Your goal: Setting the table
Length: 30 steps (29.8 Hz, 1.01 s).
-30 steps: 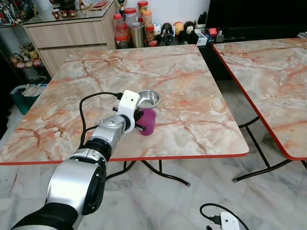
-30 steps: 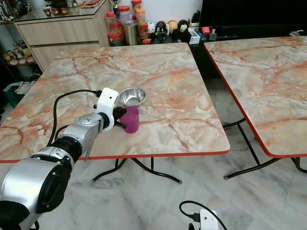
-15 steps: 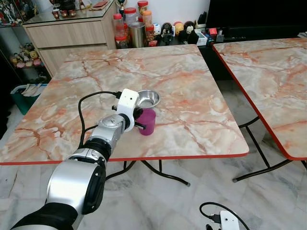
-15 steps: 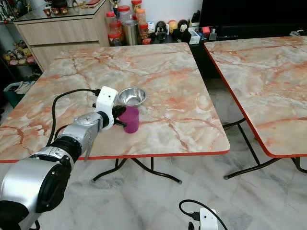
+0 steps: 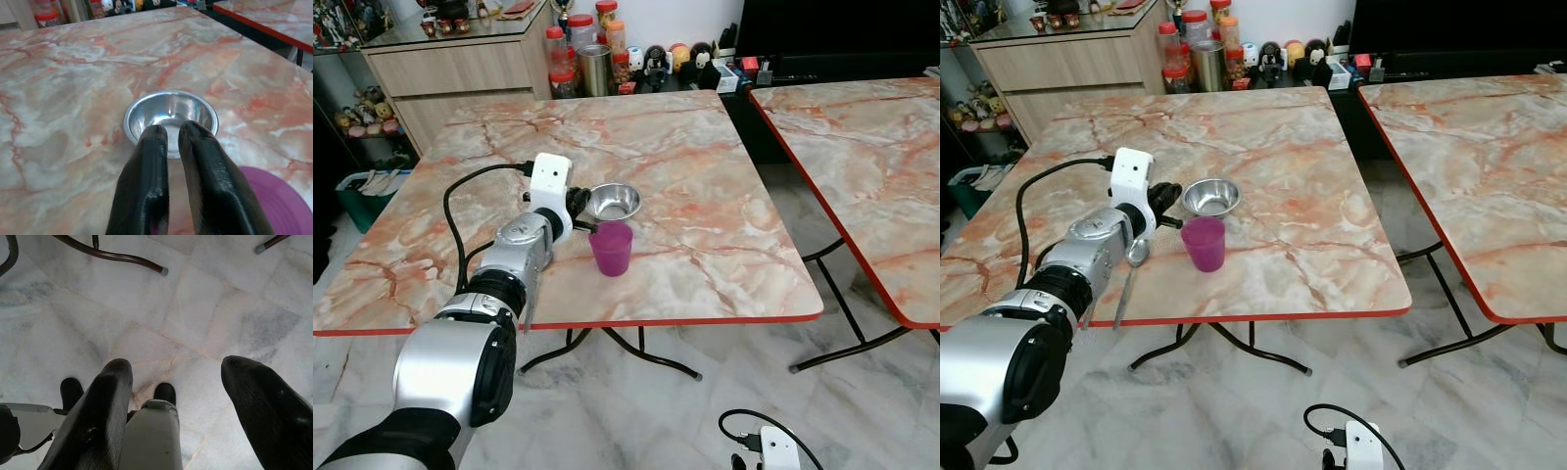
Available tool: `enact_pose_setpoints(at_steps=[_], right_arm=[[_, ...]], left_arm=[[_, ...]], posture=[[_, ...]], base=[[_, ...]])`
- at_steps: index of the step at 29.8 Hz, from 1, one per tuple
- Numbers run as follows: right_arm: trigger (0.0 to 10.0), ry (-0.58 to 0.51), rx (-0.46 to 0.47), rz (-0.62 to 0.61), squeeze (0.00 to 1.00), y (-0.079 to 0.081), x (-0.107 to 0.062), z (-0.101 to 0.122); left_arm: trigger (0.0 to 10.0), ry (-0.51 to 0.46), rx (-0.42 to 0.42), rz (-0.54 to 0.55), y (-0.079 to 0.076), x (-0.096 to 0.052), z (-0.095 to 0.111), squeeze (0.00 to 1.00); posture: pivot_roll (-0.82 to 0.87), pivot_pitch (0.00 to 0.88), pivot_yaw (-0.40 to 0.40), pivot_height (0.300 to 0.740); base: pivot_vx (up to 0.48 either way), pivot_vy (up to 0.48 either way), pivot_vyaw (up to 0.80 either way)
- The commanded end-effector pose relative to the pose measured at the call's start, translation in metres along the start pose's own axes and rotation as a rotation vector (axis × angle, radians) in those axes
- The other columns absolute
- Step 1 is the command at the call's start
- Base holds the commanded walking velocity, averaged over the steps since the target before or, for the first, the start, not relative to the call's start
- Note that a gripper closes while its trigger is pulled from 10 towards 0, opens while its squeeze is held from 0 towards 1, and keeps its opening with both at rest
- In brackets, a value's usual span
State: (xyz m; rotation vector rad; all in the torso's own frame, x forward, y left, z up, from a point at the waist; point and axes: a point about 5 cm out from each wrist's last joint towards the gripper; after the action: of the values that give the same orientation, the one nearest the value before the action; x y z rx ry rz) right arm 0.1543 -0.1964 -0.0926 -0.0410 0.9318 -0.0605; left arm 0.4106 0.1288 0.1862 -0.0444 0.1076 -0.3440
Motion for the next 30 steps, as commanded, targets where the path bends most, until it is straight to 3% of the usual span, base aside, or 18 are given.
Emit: enact_pose_setpoints(at_steps=[1, 3, 8, 18, 19, 25, 26, 30], right_arm=[[10.0, 0.0, -0.001, 0.005, 0.0, 0.001, 0.001, 0.002], [10.0, 0.0, -0.001, 0.005, 0.0, 0.001, 0.001, 0.002], [10.0, 0.007, -0.002, 0.008, 0.0, 0.002, 0.0, 0.0], [10.0, 0.01, 0.0, 0.011, 0.0, 0.003, 0.0, -0.003], [10.0, 0.012, 0.0, 0.011, 0.0, 0.003, -0.001, -0.003], [10.0, 0.016, -0.002, 0.01, 0.0, 0.002, -0.001, -0.005], [10.0, 0.017, -0.003, 0.009, 0.0, 0.001, -0.002, -0.006], [10.0, 0.019, -0.005, 0.008, 0.0, 0.0, -0.002, -0.008]], left_arm=[[10.0, 0.037, 0.034, -0.013, 0.002, -0.001, -0.003, 1.0], [10.0, 0.036, 0.034, -0.013, 0.002, -0.001, -0.003, 1.0], [10.0, 0.073, 0.05, -0.116, -0.014, 0.002, -0.011, 1.0], [10.0, 0.092, 0.069, -0.099, -0.018, 0.003, -0.015, 1.0], [10.0, 0.095, 0.071, -0.089, -0.017, 0.003, -0.016, 0.0], [10.0, 0.122, 0.061, -0.078, -0.015, 0.001, -0.021, 0.0], [10.0, 0.132, 0.054, -0.081, -0.015, 0.001, -0.024, 1.0], [10.0, 0.139, 0.05, -0.077, -0.015, 0.0, -0.026, 1.0]], posture=[[-0.09, 0.0, 0.058, 0.74], [-0.09, 0.0, 0.058, 0.74], [-0.09, 0.0, 0.059, 0.74], [-0.09, 0.0, 0.063, 0.74], [-0.09, 0.0, 0.06, 0.74], [-0.09, 0.0, 0.058, 0.74], [-0.1, 0.0, 0.057, 0.74], [-0.1, 0.0, 0.052, 0.74]], base=[[0.0, 0.0, 0.0], [0.0, 0.0, 0.0], [0.0, 0.0, 0.0], [0.0, 0.0, 0.0], [0.0, 0.0, 0.0], [0.0, 0.0, 0.0], [0.0, 0.0, 0.0], [0.0, 0.0, 0.0]])
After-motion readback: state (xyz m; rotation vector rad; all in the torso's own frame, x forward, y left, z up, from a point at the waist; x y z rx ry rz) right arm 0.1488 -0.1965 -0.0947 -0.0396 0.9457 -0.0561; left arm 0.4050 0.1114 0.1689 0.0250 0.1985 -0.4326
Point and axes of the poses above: a point about 5 cm out from each wrist's last joint towards the gripper, its own x axis pointing out of the wrist towards the gripper, its own z axis along the axis of the wrist's last joint, y = z × x, and after that the axes turned 5 degrees about -x, right-handed
